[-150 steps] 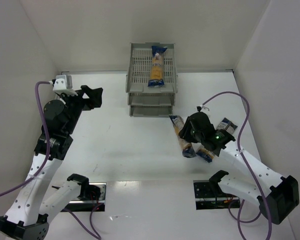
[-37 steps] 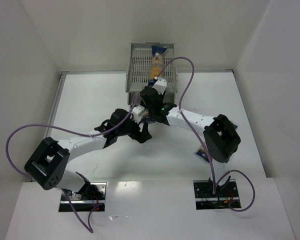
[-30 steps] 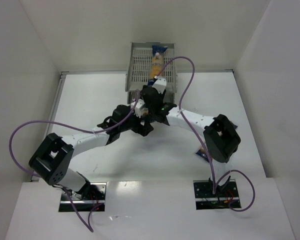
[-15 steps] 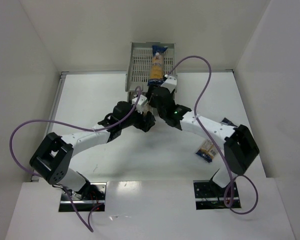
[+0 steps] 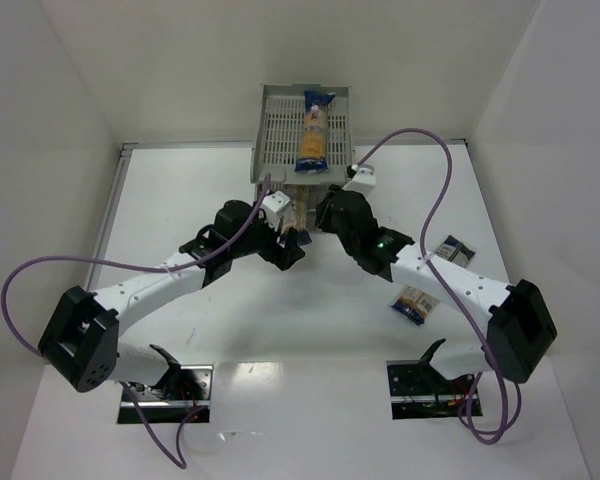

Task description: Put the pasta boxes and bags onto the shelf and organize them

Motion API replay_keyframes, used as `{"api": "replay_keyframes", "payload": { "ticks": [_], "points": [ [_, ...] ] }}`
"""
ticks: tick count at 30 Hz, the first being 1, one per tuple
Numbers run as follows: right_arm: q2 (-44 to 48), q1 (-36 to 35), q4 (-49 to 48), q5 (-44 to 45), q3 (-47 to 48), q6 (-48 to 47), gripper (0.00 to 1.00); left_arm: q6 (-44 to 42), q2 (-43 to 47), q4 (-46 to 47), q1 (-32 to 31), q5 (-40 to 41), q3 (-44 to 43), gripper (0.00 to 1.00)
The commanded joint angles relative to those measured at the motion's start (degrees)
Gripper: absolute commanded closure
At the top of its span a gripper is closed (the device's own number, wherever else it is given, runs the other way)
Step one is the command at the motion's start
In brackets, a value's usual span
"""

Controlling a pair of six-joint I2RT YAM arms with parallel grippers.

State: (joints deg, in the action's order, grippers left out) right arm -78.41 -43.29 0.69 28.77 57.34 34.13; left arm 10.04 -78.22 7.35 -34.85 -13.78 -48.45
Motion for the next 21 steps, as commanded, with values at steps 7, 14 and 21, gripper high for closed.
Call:
{"api": "replay_keyframes", "payload": {
  "ticks": [7,14,21],
  "points": [
    [7.82,-0.56,2.58,-10.65,-6.00,-7.05,1.00,-2.05,9.72,-7.00,0.05,2.42,-3.94,0.00],
    [1.97,-6.90,-1.20,-19.90,-7.69,-12.42,1.00,3.22,20.73,-9.11,0.05,20.88,0.01,0.00],
    [-8.05,-7.51,-6.92,-20.60,-3.91,-14.70,1.00,6.39,24.60,-12.45,5.05,22.67,3.09,0.00]
  ]
}}
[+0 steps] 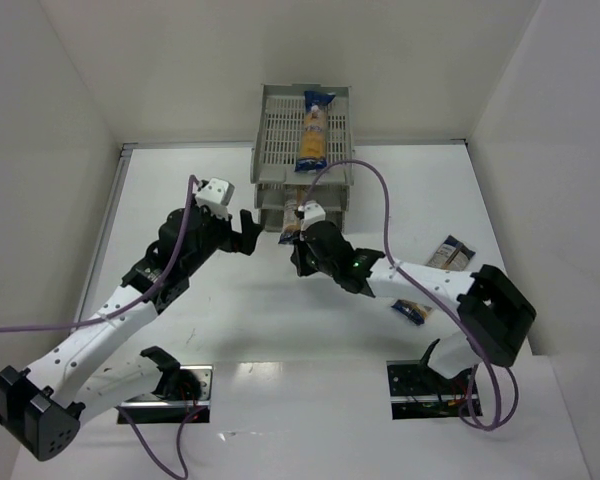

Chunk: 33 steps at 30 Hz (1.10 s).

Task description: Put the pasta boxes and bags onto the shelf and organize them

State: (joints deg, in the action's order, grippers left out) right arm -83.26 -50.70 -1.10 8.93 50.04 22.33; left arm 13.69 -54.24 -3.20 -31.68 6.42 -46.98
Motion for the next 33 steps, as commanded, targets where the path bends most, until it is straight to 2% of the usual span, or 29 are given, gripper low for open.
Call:
{"api": "replay_keyframes", "payload": {
  "ticks": [1,6,10,12,17,20,28,31,33],
  "points": [
    [-4.26,-0.10,-5.14,0.64,4.27,-2.90,1.00,3.26,0.62,-1.90,3.10,2.46,1.63,0.00],
    [-6.91,-0.10,-9.17,9.95,5.42,-2.38,1.00,3.27,1.15,-0.76,4.52,2.46,2.25,0.00],
    [-9.80,1.57,-11.11,12.24,9.62,-2.38,1.00,3.27,1.15,-0.75,4.52,2.46,2.77,0.00],
    [-11.04,1.57,-11.11,16.37,11.04,-2.38,1.00,2.75,1.15,-0.75,4.52,2.46,2.77,0.00],
    [-14.02,2.62,-20.41,21.73,11.13,-2.90,1.00,2.74,0.54,-0.23,5.05,1.32,3.30,0.00],
    [-16.48,3.24,-20.43,26.22,14.72,-2.90,1.00,2.22,0.54,-0.23,5.05,1.32,3.30,0.00],
    [-24.65,6.40,-22.46,28.51,21.22,-2.90,0.97,1.16,0.54,0.30,5.05,1.32,3.30,0.00],
    [-24.14,6.40,-20.79,29.04,22.38,-2.38,0.97,1.16,0.54,-0.23,5.05,1.32,3.30,0.00],
    [-22.39,6.40,-20.78,26.15,21.16,-1.85,0.92,0.63,0.54,-0.23,5.05,1.32,3.30,0.00]
  ]
}}
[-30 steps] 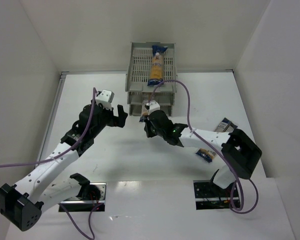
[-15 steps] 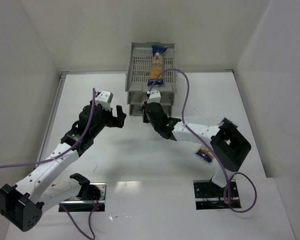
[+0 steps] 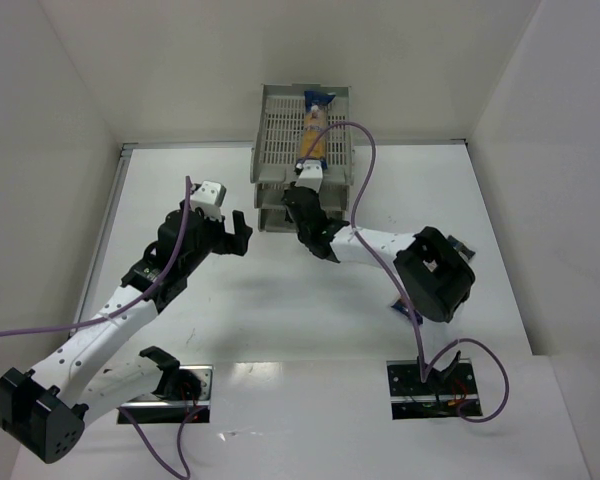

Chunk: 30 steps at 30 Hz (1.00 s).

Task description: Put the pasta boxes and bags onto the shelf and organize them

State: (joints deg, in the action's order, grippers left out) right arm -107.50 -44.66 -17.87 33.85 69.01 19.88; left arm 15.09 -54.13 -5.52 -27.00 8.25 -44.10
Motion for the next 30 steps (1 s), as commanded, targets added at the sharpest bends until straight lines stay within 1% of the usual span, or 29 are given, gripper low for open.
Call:
{"api": "replay_keyframes", "payload": {
  "ticks": [1,3,4,5,6,8,9,10,11,12,13,14,15,16,17,18,20,23,26,27,30],
  "points": [
    [2.90,0.37,-4.02,-0.26,0.52,0.60,0.88,-0.77,0.43,2.09,0.37,-0.52,0.41,0.00],
    [6.77,0.37,-0.78,-2.46,-0.98,1.13,0.56,-0.77,0.43,2.70,0.37,-1.13,0.41,0.00],
    [8.17,0.37,1.24,-2.47,-2.12,3.04,0.42,-0.77,0.43,2.71,0.37,-2.00,1.02,0.00],
    [11.15,0.37,5.96,-2.47,-2.74,3.76,0.32,-0.77,0.95,2.71,0.37,-2.53,1.03,0.00],
    [12.83,0.37,8.35,-1.69,-3.53,4.37,0.19,-0.77,0.95,2.71,0.37,-2.54,1.03,0.00],
    [16.87,0.37,12.66,-0.02,-7.39,6.91,0.08,-0.77,0.95,3.23,0.37,-3.07,1.56,0.00],
    [20.89,0.37,17.29,1.65,-8.79,8.49,0.00,-0.77,1.48,3.23,0.37,-3.07,2.17,0.00],
    [22.58,0.37,20.47,6.71,-10.98,10.51,0.00,-0.77,1.48,3.84,0.37,-3.07,2.17,0.00],
    [23.99,0.89,23.90,9.80,-11.70,14.79,0.00,-0.77,1.48,3.85,0.37,-3.07,2.17,0.00],
    [26.01,0.90,31.33,12.45,-11.71,17.01,0.00,-0.77,1.48,4.46,0.37,-3.07,2.78,0.00],
    [26.64,3.07,34.88,15.00,-12.40,19.38,0.00,-0.77,1.48,5.07,0.37,-2.54,2.79,0.00],
    [26.64,5.09,37.88,15.02,-13.02,21.67,0.00,-0.77,1.48,5.08,0.37,-2.54,2.79,0.00],
    [27.60,7.90,40.17,13.46,-13.81,26.04,0.00,-0.77,1.48,5.69,0.37,-2.54,2.79,0.00],
    [28.92,11.49,41.06,10.83,-16.52,27.13,0.00,-0.24,1.48,5.69,0.37,-2.54,2.79,0.00],
    [29.45,19.36,40.46,4.54,-17.93,27.93,0.00,-0.24,1.48,5.69,0.37,-3.15,2.79,0.00],
    [29.46,23.01,40.46,2.39,-19.08,30.20,0.00,-0.24,1.48,5.69,0.37,-3.15,2.79,0.00],
    [30.07,30.21,40.98,1.49,-20.41,32.23,0.00,-0.24,1.48,5.69,0.37,-3.77,2.79,0.00],
    [30.07,34.11,40.98,3.59,-21.11,32.42,0.00,-0.24,2.01,5.69,0.37,-4.47,2.26,0.00],
    [30.59,40.25,41.59,4.12,-22.95,31.89,0.00,-0.24,2.62,5.69,0.37,-4.47,2.26,0.00],
    [30.60,44.19,41.60,2.03,-23.65,31.28,0.00,-0.24,3.23,5.69,0.37,-4.47,2.26,0.00],
    [31.30,49.31,40.19,-0.62,-26.30,30.14,0.00,-0.24,3.76,6.39,0.37,-4.47,2.26,0.00]
  ]
}}
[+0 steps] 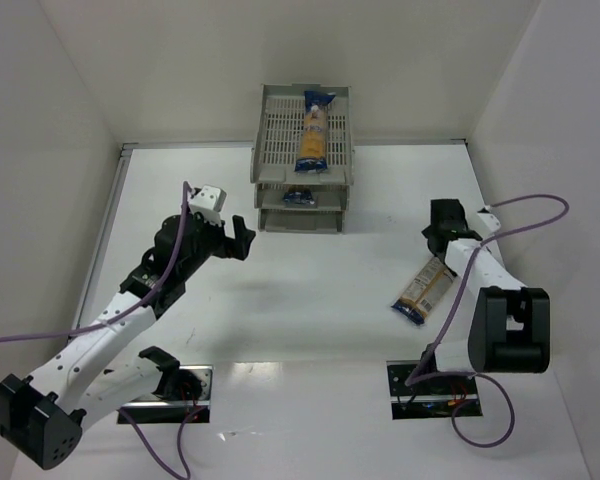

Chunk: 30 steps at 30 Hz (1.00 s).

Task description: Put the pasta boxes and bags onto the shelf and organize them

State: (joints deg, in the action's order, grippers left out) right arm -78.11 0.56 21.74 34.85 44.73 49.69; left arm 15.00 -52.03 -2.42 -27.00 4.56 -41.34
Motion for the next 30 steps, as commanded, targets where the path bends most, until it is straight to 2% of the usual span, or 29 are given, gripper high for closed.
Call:
{"api": "replay_keyframes", "payload": {
  "ticks": [1,7,11,13,17,20,21,22,24,27,30],
  "points": [
    [1.90,6.89,-0.20,-3.72,-2.62,-0.47,0.00,-0.15,1.67,3.29,0.37,-0.78,0.12,0.00],
    [-8.01,11.75,3.58,-6.01,3.16,-4.33,0.00,-0.15,2.20,6.99,0.37,-0.78,1.18,0.00],
    [-18.11,13.15,3.13,-16.10,6.94,-10.66,0.00,-0.15,3.43,8.39,0.37,-0.78,2.32,0.00],
    [-21.81,12.63,3.84,-18.05,9.66,-13.20,0.00,-0.15,4.74,8.39,0.37,-0.26,2.93,0.00],
    [-22.35,12.01,4.45,-18.06,10.47,-15.85,0.02,-1.47,5.98,8.39,0.37,1.07,3.99,0.00],
    [-20.52,12.01,1.22,-23.14,9.15,-18.74,0.58,-1.47,5.98,8.39,0.37,1.07,4.52,0.00],
    [-19.99,12.01,0.25,-25.08,8.54,-18.75,0.81,-1.47,5.98,9.00,0.37,1.07,4.52,0.00],
    [-19.98,11.49,-0.63,-28.75,8.53,-18.75,0.89,-1.47,5.98,9.01,0.37,1.07,4.52,0.00],
    [-19.46,10.00,-2.39,-30.71,9.84,-17.35,1.00,-2.08,5.98,9.53,0.37,1.07,4.52,0.00],
    [-20.24,3.77,-4.32,-30.02,14.39,-15.94,1.00,-2.61,5.45,9.53,0.90,1.07,4.52,0.00],
    [-22.26,-1.78,-4.33,-28.36,19.93,-15.94,0.54,-2.61,4.92,8.93,0.90,1.07,3.47,0.00]
  ]
}}
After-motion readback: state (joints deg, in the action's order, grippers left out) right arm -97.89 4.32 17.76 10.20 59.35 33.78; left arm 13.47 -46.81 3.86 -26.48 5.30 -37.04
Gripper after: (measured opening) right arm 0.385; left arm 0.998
